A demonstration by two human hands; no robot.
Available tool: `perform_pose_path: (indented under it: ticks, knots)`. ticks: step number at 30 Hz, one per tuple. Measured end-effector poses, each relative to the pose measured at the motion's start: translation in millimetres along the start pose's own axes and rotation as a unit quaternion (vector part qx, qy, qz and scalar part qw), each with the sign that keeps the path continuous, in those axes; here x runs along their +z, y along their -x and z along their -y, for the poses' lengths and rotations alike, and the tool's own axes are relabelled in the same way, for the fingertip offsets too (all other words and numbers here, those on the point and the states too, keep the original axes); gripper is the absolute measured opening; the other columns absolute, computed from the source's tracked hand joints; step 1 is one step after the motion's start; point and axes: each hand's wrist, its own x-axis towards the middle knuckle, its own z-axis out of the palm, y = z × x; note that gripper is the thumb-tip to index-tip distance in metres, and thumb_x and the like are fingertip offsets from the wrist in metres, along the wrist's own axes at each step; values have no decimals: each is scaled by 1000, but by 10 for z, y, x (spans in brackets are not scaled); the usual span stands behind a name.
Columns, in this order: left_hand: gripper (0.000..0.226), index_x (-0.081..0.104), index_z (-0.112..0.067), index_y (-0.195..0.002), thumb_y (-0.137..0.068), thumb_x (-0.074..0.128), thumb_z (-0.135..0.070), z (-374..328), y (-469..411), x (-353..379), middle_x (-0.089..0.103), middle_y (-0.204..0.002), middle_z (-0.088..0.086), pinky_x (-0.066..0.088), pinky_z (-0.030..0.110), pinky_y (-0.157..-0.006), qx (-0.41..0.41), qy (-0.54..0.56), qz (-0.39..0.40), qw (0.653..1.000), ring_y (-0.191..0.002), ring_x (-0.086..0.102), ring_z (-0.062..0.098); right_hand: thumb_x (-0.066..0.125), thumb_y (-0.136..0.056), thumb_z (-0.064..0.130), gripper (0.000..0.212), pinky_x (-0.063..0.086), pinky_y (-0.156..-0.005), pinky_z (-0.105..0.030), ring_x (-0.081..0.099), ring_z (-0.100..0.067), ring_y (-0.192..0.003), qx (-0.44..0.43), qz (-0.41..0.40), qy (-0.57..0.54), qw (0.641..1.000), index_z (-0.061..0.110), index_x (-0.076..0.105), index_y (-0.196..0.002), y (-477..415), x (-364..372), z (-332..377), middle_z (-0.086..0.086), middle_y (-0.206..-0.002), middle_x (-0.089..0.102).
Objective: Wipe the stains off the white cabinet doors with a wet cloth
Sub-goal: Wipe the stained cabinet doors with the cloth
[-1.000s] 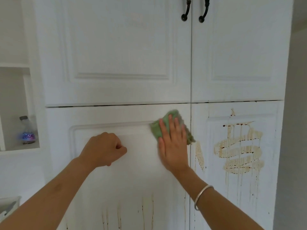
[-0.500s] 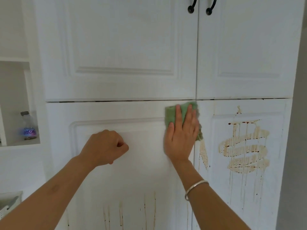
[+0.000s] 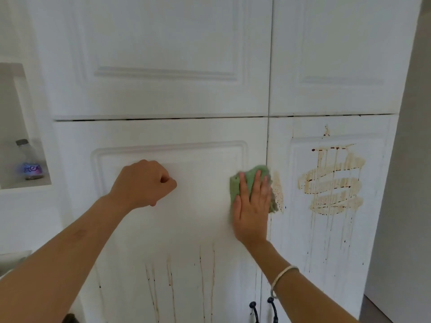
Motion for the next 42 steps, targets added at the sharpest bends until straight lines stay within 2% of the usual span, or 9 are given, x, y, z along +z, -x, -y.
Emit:
perform_pose_path:
  ticks: [3,7,12,17,25,32,37,40,42]
  knots:
    - [37,61,-8,-58,-83,52,-33,-8,6,9,62,-45,-2,39,21,-51,5,0,1,1000,-41,59,6,26,-99,25,56,0,-121,-45,-4,-24,-150,-1,-38,1,999,23,16,-154,-436,-96,99,-8,-161,5]
    - [37,59,-7,-57,-84,51,-31,0,8,22,62,-45,0,37,20,-51,6,-3,-11,1000,-39,57,1,29,-97,23,56,2,-121,-44,0,-23,-150,-9,-69,17,997,21,21,-152,-384,-51,95,-9,-160,11]
    - [38,56,-9,-53,-83,51,-32,-21,25,44,61,-44,0,36,20,-50,11,-3,-1,1000,-38,56,2,32,-96,24,60,2,-122,-43,0,-24,-150,-27,-25,36,999,25,17,-154,135,18,-145,-10,-161,10]
    - [38,61,-7,-56,-82,51,-33,7,14,9,61,-44,-1,42,20,-53,8,-1,1,1000,-41,58,7,28,-98,28,58,11,-118,-51,-3,-26,-150,-14,25,46,999,25,14,-155,522,76,-172,-7,-162,1]
    - [38,60,-7,-55,-82,51,-32,30,-3,42,61,-44,-1,36,20,-50,16,-7,-12,1000,-40,57,5,21,-99,29,58,1,-121,-51,-4,-28,-150,9,-28,3,1000,18,11,-155,-627,-121,501,-12,-162,1]
    - [41,49,-13,-47,-83,51,-33,34,-29,39,59,-42,2,40,23,-50,43,4,-25,999,-40,55,8,30,-100,30,53,10,-120,-49,11,-29,-149,-92,-26,-5,995,21,24,-152,-153,212,1025,-12,-160,16]
    - [37,37,-16,-49,-81,52,-28,70,73,-42,48,-46,3,52,41,-63,58,20,0,998,-49,53,25,36,-99,32,54,8,-121,-48,11,-28,-149,-205,62,47,976,26,26,-152,748,432,860,-4,-163,6]
    - [38,38,-16,-51,-84,50,-28,170,122,-136,47,-48,4,51,40,-62,31,13,-16,999,-55,62,30,40,-98,34,56,2,-122,-46,5,-26,-150,-251,103,87,959,30,25,-152,1083,468,686,-3,-163,2]
    - [38,44,-14,-50,-84,50,-28,239,147,-166,54,-46,1,49,33,-52,11,10,-26,1000,-47,62,20,41,-99,35,56,5,-121,-47,5,-26,-150,-284,106,103,947,31,25,-153,1099,429,627,-4,-162,9]
